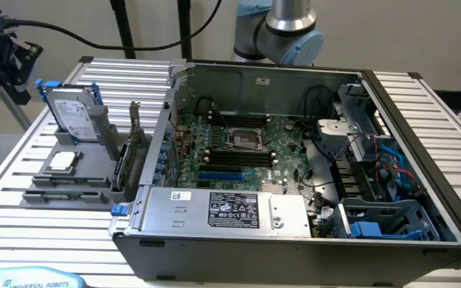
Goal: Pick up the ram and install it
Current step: 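Pick up the ram and move it above insertion slot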
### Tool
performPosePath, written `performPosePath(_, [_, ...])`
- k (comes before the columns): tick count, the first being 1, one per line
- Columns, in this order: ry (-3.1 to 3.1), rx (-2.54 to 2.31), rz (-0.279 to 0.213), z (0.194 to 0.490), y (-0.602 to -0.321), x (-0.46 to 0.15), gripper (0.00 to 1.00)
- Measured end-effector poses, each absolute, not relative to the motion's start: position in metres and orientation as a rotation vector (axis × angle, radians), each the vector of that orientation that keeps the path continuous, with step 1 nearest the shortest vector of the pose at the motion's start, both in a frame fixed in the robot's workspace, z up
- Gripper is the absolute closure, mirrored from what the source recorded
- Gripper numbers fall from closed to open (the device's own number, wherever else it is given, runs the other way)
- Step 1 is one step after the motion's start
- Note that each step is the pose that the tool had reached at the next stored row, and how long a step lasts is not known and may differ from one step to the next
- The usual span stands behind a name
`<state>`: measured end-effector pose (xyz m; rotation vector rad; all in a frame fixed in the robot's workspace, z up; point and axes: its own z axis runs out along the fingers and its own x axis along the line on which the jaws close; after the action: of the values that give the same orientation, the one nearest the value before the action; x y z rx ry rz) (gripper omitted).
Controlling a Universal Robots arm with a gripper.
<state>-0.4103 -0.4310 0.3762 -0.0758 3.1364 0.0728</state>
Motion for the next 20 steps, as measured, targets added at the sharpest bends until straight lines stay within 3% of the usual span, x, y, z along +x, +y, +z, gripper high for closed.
performPosePath(20, [3.079, -0.643, 0.068, 0.3757, -0.4310, -0.4103, 0.89])
